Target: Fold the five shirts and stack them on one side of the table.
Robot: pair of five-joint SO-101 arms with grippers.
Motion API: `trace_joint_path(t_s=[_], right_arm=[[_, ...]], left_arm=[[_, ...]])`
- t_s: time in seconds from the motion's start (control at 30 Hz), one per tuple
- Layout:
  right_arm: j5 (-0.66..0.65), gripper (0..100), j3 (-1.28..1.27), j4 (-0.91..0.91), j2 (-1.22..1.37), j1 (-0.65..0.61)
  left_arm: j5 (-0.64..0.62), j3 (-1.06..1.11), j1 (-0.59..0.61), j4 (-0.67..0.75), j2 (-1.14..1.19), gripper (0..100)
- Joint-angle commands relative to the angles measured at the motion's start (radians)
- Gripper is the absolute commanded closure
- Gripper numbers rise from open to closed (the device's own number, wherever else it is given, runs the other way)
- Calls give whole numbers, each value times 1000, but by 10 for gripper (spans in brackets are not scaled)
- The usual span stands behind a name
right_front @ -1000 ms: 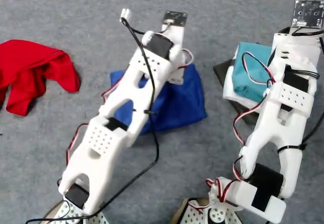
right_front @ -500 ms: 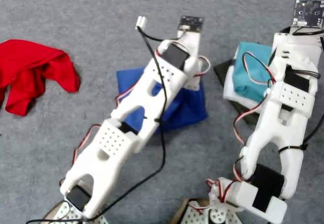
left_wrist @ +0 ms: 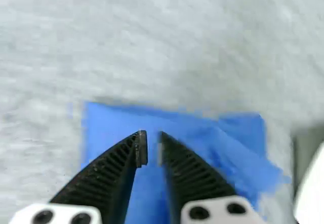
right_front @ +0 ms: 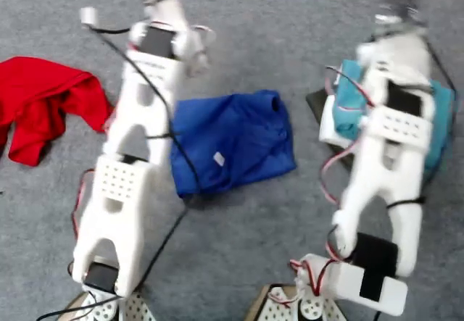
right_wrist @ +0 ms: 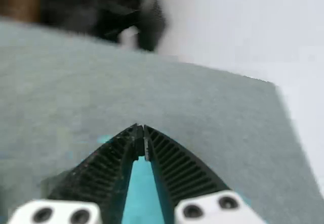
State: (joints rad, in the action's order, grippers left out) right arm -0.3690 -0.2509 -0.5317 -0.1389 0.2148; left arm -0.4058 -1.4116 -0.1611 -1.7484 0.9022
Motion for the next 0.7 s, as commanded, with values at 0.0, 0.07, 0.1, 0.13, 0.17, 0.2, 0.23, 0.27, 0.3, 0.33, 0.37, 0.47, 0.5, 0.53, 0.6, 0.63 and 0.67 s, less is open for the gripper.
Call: trace_joint_path(t_s=[0.0, 0.07, 0.1, 0.13, 0.17, 0.2, 0.23, 0.27, 0.3, 0.33, 0.37, 0.47, 0.5, 0.53, 0.6, 0.63, 0.67], right_arm=[[-104, 992, 111, -230, -1, -179], [-149, 993, 143, -318, 2, -268], [-158, 993, 166, -364, 10, -309], [-163, 993, 196, -416, 25, -348], [-164, 993, 228, -468, 45, -386], [-166, 993, 262, -525, 76, -421], [-164, 993, 297, -575, 108, -449], [-163, 993, 334, -621, 148, -470], [-161, 993, 369, -655, 194, -484], [-161, 993, 404, -678, 243, -490], [-153, 993, 441, -698, 297, -490], [-120, 993, 567, -741, 472, -475], [-120, 993, 613, -755, 533, -466], [-118, 993, 668, -770, 591, -456], [-95, 993, 783, -813, 704, -432], [-83, 993, 845, -835, 757, -420], [-77, 993, 906, -855, 808, -407]], left_arm=[[18, 95, 112, -14, -111, 981], [94, 195, 158, -14, -159, 981], [130, 249, 175, -14, -185, 981], [166, 304, 189, -14, -211, 981], [193, 358, 201, -14, -237, 981], [216, 414, 213, -14, -263, 981], [235, 462, 222, -12, -289, 981], [255, 508, 233, -11, -317, 981], [275, 552, 241, -9, -343, 981], [288, 591, 249, -8, -360, 981], [301, 626, 255, -2, -377, 981], [305, 763, 284, 89, -394, 981], [304, 813, 293, 130, -394, 981], [302, 864, 301, 169, -394, 981], [301, 965, 301, 267, -394, 981], [301, 1019, 299, 339, -386, 981], [301, 1071, 298, 404, -387, 981]])
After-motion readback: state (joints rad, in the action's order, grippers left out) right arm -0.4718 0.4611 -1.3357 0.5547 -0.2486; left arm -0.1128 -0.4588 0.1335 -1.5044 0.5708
